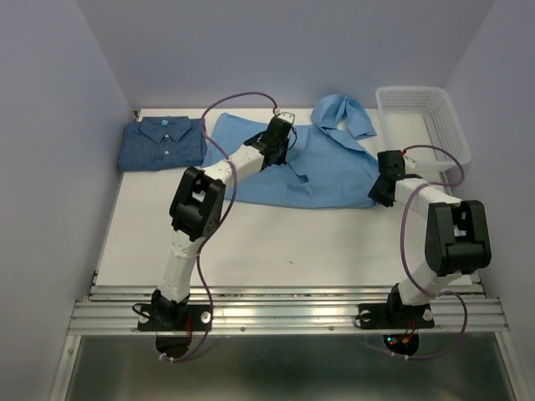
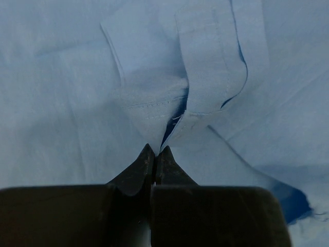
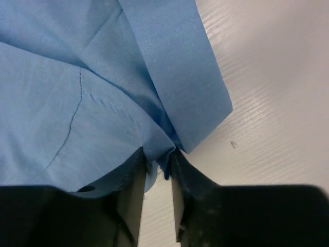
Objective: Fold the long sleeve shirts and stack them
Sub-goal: Fold the shirt
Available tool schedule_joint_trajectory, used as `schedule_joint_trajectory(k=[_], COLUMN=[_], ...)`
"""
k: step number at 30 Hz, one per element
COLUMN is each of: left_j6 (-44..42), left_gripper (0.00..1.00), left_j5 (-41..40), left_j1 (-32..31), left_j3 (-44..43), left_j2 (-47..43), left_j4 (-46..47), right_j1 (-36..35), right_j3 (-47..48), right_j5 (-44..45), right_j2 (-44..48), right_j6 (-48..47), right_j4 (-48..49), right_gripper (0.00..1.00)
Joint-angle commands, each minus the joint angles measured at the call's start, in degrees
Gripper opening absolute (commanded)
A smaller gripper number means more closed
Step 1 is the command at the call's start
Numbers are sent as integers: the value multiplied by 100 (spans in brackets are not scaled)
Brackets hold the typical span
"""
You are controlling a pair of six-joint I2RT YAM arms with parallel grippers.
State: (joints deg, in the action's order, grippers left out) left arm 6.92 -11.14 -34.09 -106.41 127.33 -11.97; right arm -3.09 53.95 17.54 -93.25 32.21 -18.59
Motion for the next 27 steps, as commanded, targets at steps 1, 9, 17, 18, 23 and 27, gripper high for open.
schedule_joint_trajectory(k=[1, 9, 17, 18, 23, 27], left_j6=[564, 855, 189, 135, 11, -15], left_gripper=[0, 0, 0, 0, 0, 0], left_j5=[313, 841, 1350, 1403, 1220, 421], left_j1=[121, 306, 306, 306, 315, 315], left_j3=[620, 1070, -106, -256, -172, 839], left_j2=[-358, -358, -498, -585, -1209, -2174], left_j4=[537, 871, 47, -311, -991, -940], right_j1=[124, 230, 230, 230, 230, 230], right_j3=[115, -333, -578, -614, -720, -746], right_j5=[356, 585, 856, 909, 1032, 1059], right_j2=[-35, 659, 720, 816, 958, 1089], right_j6=[-39, -259, -215, -206, -83, -57], right_j4=[224, -22, -215, -215, -206, -198], right_gripper=[21, 7, 19, 21, 100, 100])
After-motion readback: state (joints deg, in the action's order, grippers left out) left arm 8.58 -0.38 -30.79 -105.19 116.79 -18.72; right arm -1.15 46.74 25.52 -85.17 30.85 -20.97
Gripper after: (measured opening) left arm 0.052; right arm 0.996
